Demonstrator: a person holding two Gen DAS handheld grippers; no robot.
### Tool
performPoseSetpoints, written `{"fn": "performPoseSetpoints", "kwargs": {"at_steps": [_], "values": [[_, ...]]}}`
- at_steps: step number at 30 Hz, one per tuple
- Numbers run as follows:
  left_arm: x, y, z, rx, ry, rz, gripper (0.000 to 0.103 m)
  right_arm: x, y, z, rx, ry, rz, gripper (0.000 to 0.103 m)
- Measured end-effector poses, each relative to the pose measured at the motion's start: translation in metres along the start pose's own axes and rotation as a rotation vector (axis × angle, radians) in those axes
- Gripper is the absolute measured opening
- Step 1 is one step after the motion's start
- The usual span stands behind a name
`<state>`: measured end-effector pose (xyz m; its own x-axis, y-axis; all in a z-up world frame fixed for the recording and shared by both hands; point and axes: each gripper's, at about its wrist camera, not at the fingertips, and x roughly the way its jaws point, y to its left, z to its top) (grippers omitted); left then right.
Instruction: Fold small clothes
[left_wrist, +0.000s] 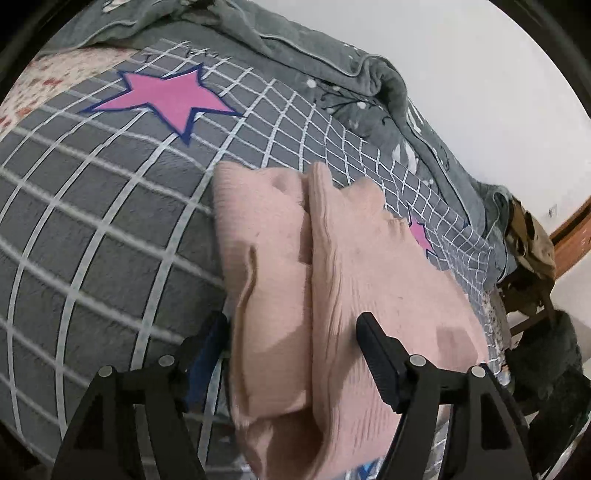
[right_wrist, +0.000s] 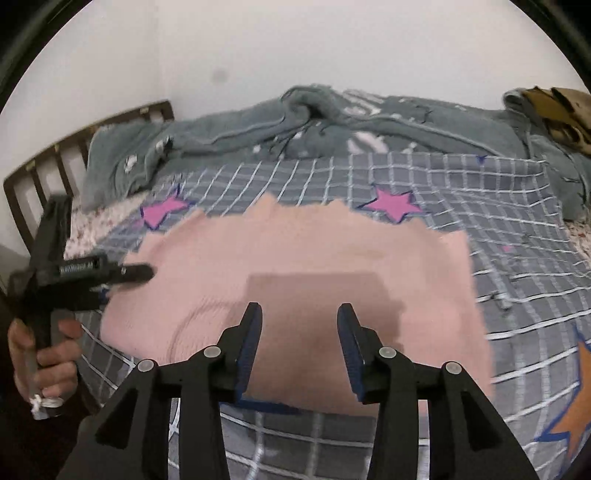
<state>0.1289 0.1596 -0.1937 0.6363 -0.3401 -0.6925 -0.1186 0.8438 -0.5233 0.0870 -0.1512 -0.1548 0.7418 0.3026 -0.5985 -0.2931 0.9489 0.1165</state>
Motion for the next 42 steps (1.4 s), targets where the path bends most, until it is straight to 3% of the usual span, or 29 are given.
{"fn": "performPoseSetpoints", "kwargs": {"at_steps": [5, 11, 16, 24, 27, 30, 35, 42], "values": [[0.008, -0.002, 0.009, 0.037, -0.005, -0.002, 0.07, 0.034, 0.015, -0.007, -0.012, 0.008, -0.095, 0.042], [0.013, 0.0, 0.017, 0.023, -0.011, -0.024, 0.07, 0.065, 0.022, 0.012, -0.034, 0.013, -0.193, 0.042], [0.017, -0.006, 0.015, 0.053, -0.025, -0.003, 0.074, 0.097, 0.018, 0.033, -0.001, 0.039, -0.205, 0.043], [0.019, -0.012, 0.013, 0.085, -0.022, 0.033, 0.075, 0.081, 0.027, 0.025, -0.051, 0.042, -0.223, 0.043], [0.017, -0.014, 0.014, 0.083, -0.017, 0.057, 0.068, 0.06, 0.032, 0.011, -0.091, 0.043, -0.209, 0.043], [0.016, -0.014, 0.017, 0.058, -0.001, 0.07, 0.056, 0.04, 0.039, -0.007, -0.137, 0.047, -0.213, 0.043], [0.01, -0.015, 0.026, 0.006, 0.019, 0.076, 0.027, 0.019, 0.035, -0.031, -0.14, 0.105, -0.157, 0.043], [-0.015, -0.057, 0.042, -0.031, -0.021, 0.072, 0.023, -0.029, -0.001, -0.028, -0.087, 0.025, -0.081, 0.043]]}}
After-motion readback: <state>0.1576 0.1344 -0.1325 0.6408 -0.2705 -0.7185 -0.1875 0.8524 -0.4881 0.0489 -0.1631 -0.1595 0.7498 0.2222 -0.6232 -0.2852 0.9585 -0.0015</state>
